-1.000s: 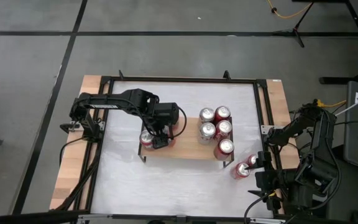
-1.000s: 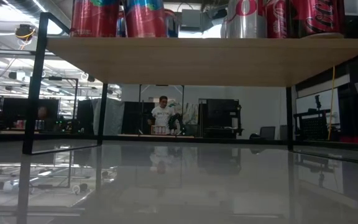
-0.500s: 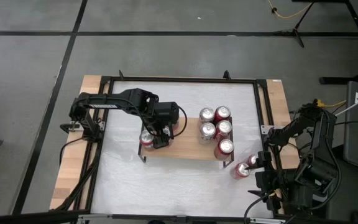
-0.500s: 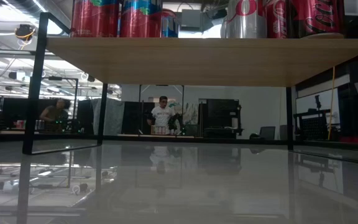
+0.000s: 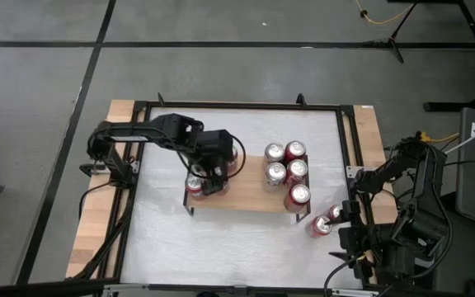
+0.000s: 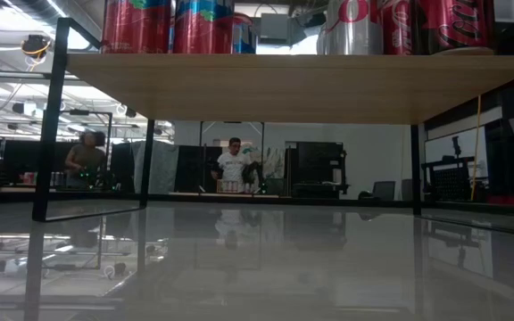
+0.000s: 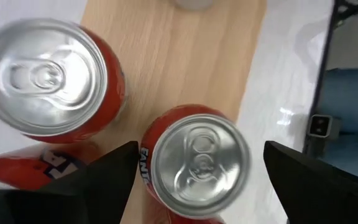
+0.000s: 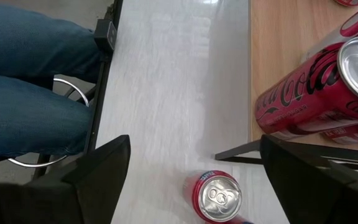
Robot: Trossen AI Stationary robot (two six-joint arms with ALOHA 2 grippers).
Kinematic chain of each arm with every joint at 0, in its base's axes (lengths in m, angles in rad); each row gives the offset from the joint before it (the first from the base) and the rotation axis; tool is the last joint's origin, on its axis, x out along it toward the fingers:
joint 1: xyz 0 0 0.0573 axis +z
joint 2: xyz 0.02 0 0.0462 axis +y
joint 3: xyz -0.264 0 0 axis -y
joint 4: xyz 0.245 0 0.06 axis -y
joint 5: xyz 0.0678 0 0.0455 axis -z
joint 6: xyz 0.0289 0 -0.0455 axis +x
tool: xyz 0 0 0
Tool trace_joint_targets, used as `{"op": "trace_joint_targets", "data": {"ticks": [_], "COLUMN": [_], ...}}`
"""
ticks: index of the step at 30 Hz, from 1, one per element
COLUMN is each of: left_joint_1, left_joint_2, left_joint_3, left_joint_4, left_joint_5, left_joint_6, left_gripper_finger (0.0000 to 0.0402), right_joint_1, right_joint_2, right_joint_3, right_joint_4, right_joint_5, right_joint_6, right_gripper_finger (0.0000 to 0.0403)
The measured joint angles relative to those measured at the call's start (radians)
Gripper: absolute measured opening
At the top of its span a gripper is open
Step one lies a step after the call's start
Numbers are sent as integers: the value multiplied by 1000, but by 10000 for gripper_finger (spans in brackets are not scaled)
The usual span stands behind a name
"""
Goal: Place canned beverage on shelf
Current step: Put the red soda can on the shelf
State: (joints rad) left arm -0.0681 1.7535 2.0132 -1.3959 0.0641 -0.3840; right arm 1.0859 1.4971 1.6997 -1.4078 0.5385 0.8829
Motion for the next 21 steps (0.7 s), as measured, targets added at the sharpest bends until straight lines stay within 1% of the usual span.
{"op": "trace_joint_targets", "data": {"ticks": [4,7,13,17,19,21], "left_joint_1": [-10,-27,-78,-132,-178,-236], "left_joint_2": [-35,-77,-167,-246,-286,-333], "left_joint_3": [0,0,0,0,-3,-37], "left_joint_4": [32,62,89,90,92,101], "left_joint_5": [0,-16,-150,-200,-263,-356], "left_joint_6": [9,50,110,159,185,196], "left_gripper_finger": [336,336,336,336,336,336], "right_joint_1": [0,0,0,0,0,0], "right_joint_2": [0,0,0,0,-2,-11], "right_joint_3": [0,0,0,5,13,19], "right_joint_4": [-9,-8,-19,-56,-73,-91], "right_joint_5": [0,0,0,-11,-31,-48], "right_joint_6": [0,0,-1,1,4,14], "right_gripper_finger": [347,347,347,347,347,347]}}
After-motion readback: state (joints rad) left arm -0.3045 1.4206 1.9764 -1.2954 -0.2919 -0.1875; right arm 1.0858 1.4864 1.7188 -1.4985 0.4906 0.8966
